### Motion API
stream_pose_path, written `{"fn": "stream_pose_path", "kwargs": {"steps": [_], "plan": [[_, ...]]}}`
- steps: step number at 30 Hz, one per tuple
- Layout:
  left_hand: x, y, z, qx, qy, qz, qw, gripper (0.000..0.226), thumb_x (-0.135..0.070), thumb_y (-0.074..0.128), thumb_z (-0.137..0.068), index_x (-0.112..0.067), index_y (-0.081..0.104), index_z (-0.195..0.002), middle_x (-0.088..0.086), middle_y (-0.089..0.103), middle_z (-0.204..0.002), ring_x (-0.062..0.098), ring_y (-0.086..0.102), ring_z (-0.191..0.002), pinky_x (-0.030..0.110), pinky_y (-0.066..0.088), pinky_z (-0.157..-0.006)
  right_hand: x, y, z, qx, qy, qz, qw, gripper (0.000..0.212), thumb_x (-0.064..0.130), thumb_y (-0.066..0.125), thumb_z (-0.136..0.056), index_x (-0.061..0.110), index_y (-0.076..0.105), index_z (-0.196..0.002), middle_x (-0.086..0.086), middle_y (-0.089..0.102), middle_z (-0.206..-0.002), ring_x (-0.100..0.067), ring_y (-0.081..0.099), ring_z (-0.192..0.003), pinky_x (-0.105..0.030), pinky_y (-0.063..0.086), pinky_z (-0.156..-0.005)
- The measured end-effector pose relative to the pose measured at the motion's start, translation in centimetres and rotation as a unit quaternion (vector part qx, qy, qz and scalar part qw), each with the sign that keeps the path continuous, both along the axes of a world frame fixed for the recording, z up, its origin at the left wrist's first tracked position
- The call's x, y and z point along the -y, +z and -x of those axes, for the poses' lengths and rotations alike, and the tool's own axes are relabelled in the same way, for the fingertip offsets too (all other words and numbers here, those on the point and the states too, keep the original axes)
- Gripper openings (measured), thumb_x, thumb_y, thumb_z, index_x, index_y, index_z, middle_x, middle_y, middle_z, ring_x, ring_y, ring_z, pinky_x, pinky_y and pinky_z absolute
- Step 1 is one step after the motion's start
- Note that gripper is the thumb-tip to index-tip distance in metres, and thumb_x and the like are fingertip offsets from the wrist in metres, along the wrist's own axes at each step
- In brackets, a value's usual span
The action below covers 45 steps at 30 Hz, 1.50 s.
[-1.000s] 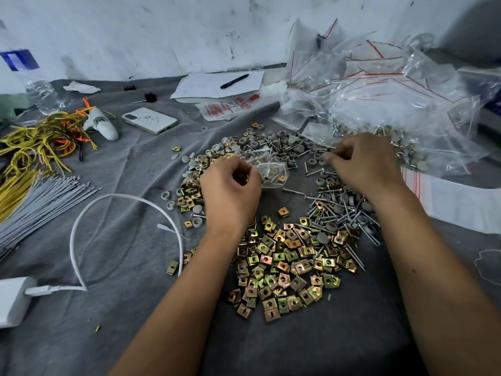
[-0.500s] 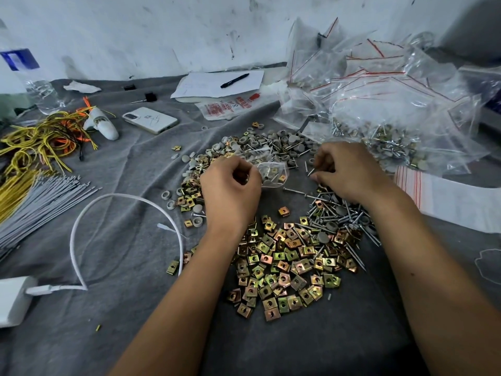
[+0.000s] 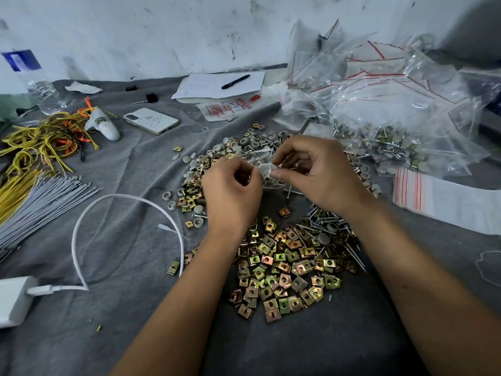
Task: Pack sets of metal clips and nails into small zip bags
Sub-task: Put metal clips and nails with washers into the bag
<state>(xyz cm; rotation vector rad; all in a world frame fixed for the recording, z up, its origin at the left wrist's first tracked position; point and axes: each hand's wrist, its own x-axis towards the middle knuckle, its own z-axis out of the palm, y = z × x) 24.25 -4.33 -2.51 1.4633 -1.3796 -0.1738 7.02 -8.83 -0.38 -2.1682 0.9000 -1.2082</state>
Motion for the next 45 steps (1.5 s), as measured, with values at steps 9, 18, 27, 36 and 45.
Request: {"fn": "stream_pose_path", "kwargs": {"steps": [9, 18, 27, 36, 45], "plan": [[0.0, 0.0, 0.0, -0.001, 0.002, -0.004, 1.0, 0.016, -0.015, 0.073, -0.088, -0.017, 0.071, -0.072, -0.008, 0.064, -0.069, 0.007, 0.06, -0.064, 0.023, 0.047, -0.058, 0.4, 0.3, 1.0, 0.057, -0.043, -0.032, 0.997, 0.014, 0.012, 0.082, -0.085, 0.014, 0.072, -0.096, 0.004, 0.075, -0.089, -0.013, 0.074, -0.085, -0.032, 0.062, -0.072], [-0.1, 0.0, 0.0, -0.006, 0.001, -0.012, 1.0, 0.018, -0.014, 0.072, -0.088, -0.018, 0.07, -0.071, -0.007, 0.065, -0.069, 0.006, 0.06, -0.064, 0.016, 0.043, -0.057, 2.0, -0.5, 3.6, -0.127, -0.245, -0.033, 0.961, 0.006, 0.017, 0.079, -0.088, 0.019, 0.075, -0.092, 0.005, 0.072, -0.083, -0.013, 0.07, -0.078, -0.03, 0.058, -0.077], [-0.1, 0.0, 0.0, -0.008, 0.001, -0.009, 1.0, 0.018, -0.014, 0.072, -0.089, -0.017, 0.07, -0.071, -0.006, 0.065, -0.068, 0.009, 0.061, -0.063, 0.026, 0.05, -0.058, 2.0, -0.9, 3.4, -0.234, -0.261, -0.057, 0.935, 0.015, 0.029, 0.076, -0.091, 0.02, 0.068, -0.101, -0.003, 0.069, -0.102, -0.025, 0.065, -0.095, -0.04, 0.056, -0.083], [0.0, 0.0, -0.1, -0.019, -0.001, -0.012, 1.0, 0.015, -0.014, 0.072, -0.089, -0.016, 0.071, -0.074, -0.004, 0.066, -0.071, 0.013, 0.063, -0.066, 0.035, 0.055, -0.061, 1.8, 0.0, 5.2, -0.33, -0.2, -0.133, 0.913, 0.037, 0.062, 0.083, -0.07, 0.027, 0.07, -0.071, 0.012, 0.068, -0.074, -0.007, 0.062, -0.072, -0.03, 0.05, -0.067], [-0.1, 0.1, 0.0, -0.016, -0.003, -0.008, 1.0, 0.018, -0.014, 0.072, -0.088, -0.018, 0.07, -0.071, -0.006, 0.065, -0.069, 0.009, 0.061, -0.064, 0.03, 0.051, -0.058, 1.5, 0.1, 3.9, -0.218, -0.173, -0.085, 0.957, 0.024, 0.037, 0.083, -0.082, 0.024, 0.063, -0.077, 0.005, 0.066, -0.076, -0.015, 0.064, -0.071, -0.038, 0.056, -0.066]]}}
